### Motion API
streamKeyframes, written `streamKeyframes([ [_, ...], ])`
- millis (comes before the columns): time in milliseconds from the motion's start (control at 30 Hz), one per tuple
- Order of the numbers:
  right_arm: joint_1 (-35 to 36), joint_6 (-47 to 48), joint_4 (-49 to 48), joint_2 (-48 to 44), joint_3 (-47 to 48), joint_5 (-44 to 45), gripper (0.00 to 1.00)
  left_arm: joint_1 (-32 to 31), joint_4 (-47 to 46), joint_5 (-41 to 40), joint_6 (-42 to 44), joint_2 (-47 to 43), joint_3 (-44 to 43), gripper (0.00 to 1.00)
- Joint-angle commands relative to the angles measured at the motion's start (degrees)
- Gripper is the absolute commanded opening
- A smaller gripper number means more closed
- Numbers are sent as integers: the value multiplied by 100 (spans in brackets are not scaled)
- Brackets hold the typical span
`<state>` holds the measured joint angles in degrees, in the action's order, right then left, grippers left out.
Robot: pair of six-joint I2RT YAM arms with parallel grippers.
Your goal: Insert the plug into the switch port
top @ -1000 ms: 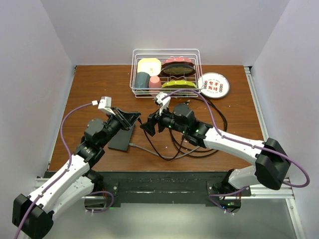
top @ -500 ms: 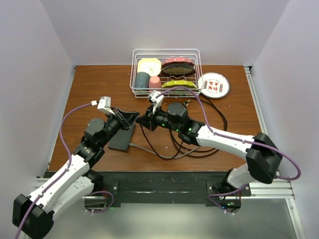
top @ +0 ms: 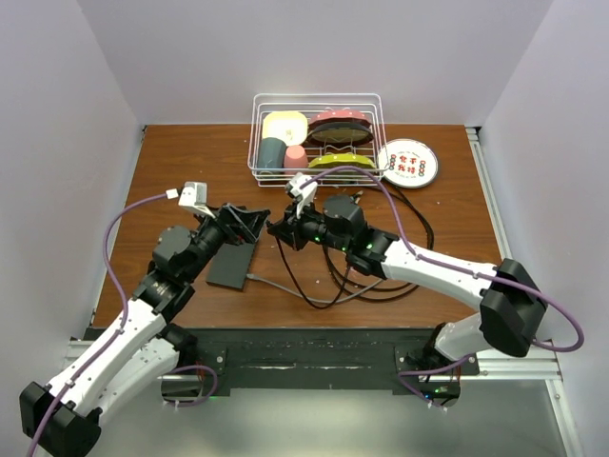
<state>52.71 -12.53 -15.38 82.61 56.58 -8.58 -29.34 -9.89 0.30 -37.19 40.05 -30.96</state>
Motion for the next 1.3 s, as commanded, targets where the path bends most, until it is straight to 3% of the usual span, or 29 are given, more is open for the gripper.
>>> streamKeyframes([
  [0,-391,296,299,-280,73,-763,0,-19,22,-56,869,-41,-332,88],
  [200,-1174,5,-132,-368,-208,-2787,0,-10,-512,813,1442,-296,-69,87],
  [367,-1280,67,-378,-324,-138,-4605,0,-10,-1426,2122,1487,-586,432,85],
  [467,-1272,-247,-1148,-438,-313,-5283,0,-10,-1919,2878,1434,-525,521,83],
  [600,-1272,-689,-1741,-456,-411,-5672,0,-10,-2297,3757,1311,-201,530,79],
  [767,-1272,-900,-1934,-482,-402,-5751,0,-10,-2701,4031,1118,-33,582,69],
  [1067,-1281,-935,-1873,-465,-376,-5681,0,-10,-3404,4285,749,-15,793,39],
  [1167,-1272,-988,-1908,-421,-367,-5707,0,-10,-3642,4417,617,55,820,24],
  [1200,-1272,-996,-1908,-404,-349,-5716,0,-10,-3704,4426,573,107,837,12],
  [1267,-1280,-1005,-1899,-369,-340,-5690,0,-19,-3818,4435,494,169,837,0],
])
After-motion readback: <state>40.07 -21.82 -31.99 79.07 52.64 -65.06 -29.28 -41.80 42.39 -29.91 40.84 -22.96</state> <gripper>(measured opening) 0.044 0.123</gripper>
